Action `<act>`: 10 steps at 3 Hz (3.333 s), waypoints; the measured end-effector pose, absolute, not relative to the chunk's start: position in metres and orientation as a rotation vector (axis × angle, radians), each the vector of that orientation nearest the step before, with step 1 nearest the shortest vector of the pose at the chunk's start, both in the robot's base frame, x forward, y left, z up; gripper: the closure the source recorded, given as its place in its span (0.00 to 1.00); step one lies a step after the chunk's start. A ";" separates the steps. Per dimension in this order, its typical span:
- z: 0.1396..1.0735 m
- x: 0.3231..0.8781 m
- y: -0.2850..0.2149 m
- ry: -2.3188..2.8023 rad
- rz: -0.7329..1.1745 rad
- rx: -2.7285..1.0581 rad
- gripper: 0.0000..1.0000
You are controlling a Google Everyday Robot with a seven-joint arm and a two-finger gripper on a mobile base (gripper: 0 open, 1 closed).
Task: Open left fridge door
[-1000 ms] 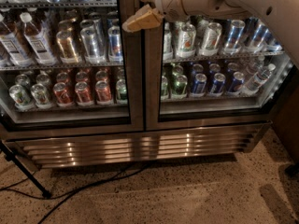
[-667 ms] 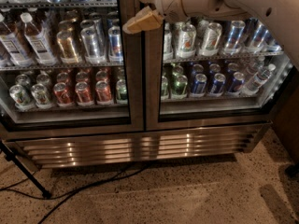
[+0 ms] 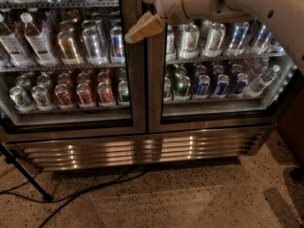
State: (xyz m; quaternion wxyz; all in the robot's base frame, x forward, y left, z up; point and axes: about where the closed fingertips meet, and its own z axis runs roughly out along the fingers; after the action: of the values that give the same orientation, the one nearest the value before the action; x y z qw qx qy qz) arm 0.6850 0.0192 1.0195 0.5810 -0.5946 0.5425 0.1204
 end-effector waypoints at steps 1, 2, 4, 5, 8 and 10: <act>1.019 0.685 0.019 1.268 0.281 -1.389 0.00; 1.019 0.685 0.019 1.267 0.281 -1.389 0.00; 1.019 0.677 0.026 1.267 0.281 -1.389 0.00; 1.020 0.678 0.030 1.258 0.282 -1.385 0.00; 1.023 0.680 0.029 1.244 0.277 -1.374 0.23; 1.024 0.680 0.027 1.239 0.277 -1.371 0.27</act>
Offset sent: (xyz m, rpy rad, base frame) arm 0.0000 0.0000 0.0000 0.0000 0.0000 0.0000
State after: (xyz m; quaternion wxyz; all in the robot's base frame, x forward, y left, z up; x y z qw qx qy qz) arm 0.6803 0.0273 1.0244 0.5944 -0.5902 0.5332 0.1190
